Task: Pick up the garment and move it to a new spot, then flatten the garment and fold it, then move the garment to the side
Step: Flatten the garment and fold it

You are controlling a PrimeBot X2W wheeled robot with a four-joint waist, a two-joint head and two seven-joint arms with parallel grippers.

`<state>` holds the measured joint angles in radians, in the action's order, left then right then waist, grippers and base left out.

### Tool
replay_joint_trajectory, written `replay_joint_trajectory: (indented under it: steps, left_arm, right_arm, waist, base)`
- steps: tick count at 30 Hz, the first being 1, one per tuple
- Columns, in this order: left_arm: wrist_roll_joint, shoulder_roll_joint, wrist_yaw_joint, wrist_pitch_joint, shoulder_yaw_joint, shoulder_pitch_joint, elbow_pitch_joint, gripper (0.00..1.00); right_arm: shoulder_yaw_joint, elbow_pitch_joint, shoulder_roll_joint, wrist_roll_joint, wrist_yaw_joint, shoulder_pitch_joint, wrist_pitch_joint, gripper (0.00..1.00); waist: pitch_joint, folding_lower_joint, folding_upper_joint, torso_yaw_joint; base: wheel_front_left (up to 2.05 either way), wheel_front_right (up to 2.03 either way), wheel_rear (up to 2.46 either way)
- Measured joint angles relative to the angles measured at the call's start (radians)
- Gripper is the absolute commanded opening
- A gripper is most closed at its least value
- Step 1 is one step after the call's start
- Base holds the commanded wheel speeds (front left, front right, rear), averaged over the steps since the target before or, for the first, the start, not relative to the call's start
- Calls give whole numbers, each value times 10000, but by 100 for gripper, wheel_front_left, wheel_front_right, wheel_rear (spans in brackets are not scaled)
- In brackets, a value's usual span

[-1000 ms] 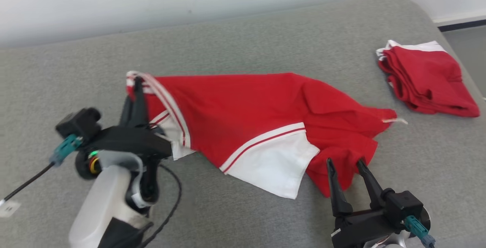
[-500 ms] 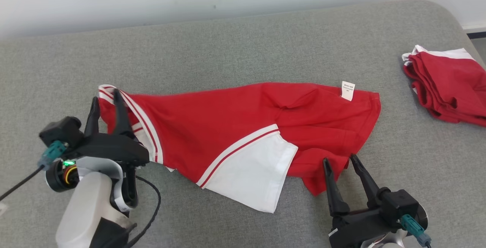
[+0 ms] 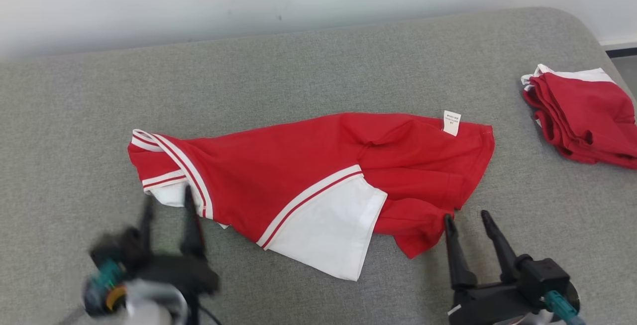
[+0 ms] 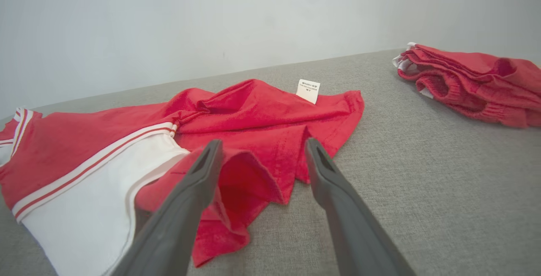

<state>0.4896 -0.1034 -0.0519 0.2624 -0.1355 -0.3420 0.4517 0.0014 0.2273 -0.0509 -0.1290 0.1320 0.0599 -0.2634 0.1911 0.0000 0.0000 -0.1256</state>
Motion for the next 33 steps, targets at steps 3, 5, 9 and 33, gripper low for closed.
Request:
replay_joint_trajectory:
  steps: [3, 5, 9, 33]
  left_arm:
    - [-127, 194, 69, 0, -499, 1172, -965, 100]
    - [33, 324, 79, 0, -729, 1732, -1432, 100]
    - [512, 454, -6, -334, -1271, 2287, -1695, 100]
    - [3352, 533, -677, -2322, -4725, 937, -77, 100]
  right_arm:
    - [-268, -90, -8, 21, 0, -81, 0, 100]
    - [-414, -136, -6, 81, 0, -128, 0, 100]
    - [-571, -169, -6, 165, 0, -190, 0, 100]
    - [-366, -219, -8, 146, 0, -149, 0, 100]
  waist:
    - [-27, 0, 0, 30]
    - [-43, 0, 0, 63]
    - [-163, 0, 0, 117]
    - [-137, 0, 0, -597]
  base:
    - [0, 0, 0]
    - [0, 0, 0]
    - [0, 0, 0]
    - [0, 0, 0]
